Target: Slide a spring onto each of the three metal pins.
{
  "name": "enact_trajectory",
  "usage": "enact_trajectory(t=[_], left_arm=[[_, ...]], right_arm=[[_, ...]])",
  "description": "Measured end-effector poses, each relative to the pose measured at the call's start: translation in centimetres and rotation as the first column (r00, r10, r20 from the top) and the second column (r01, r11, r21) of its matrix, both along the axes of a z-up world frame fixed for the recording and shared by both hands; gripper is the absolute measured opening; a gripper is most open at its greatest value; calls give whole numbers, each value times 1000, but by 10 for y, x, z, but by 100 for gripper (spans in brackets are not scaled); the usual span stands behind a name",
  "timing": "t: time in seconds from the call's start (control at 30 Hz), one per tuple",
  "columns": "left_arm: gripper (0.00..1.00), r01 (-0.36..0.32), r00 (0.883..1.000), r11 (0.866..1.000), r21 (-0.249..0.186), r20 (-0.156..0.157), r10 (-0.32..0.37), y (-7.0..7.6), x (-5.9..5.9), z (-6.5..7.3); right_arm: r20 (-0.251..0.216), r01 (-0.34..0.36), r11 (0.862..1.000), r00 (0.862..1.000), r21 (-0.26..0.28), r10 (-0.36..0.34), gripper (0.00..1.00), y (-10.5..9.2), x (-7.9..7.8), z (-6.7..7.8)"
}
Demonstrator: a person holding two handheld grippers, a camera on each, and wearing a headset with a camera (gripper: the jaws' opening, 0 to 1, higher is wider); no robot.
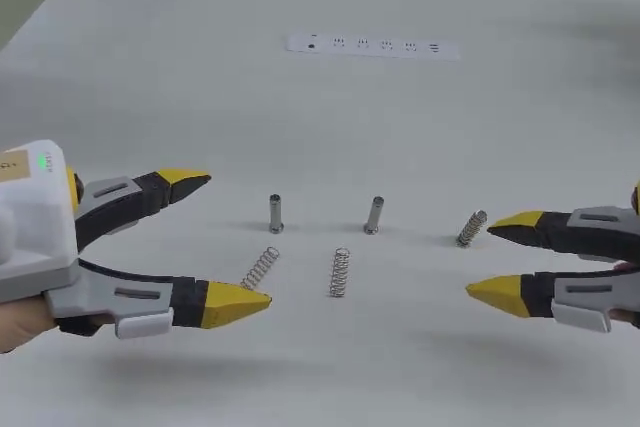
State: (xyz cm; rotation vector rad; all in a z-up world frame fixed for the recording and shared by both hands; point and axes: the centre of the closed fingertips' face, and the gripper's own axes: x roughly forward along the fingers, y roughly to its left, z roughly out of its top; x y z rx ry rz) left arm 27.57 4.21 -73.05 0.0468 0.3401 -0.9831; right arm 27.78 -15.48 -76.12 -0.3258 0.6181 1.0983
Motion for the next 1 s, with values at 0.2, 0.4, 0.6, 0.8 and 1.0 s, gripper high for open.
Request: enact_trajectory(t=[0.2,0.4,0.6,0.8,1.0], left_arm=[[85,-1,1000,1000,3,0,1,0,-2,-1],[84,-2,1000,1000,5,-3,2,1,-4,-2],[84,-7,1000,1000,6,-7,7,3,-4,-3],[83,-11,1000,1000,7,-6,11,4,-4,-4],[83,-14,1000,1000,6,-8,14,4,-5,-4]], right_arm=[[-9,-3,1000,1000,-19,3,41,1,-3,-5],[-42,-18,999,999,-38,16,38,18,-3,-11],[-117,-28,996,993,-79,19,33,38,-6,-21],[-185,-28,994,983,-101,9,29,57,-11,-27],[-232,-2,992,972,-124,-27,26,70,-9,-29]])
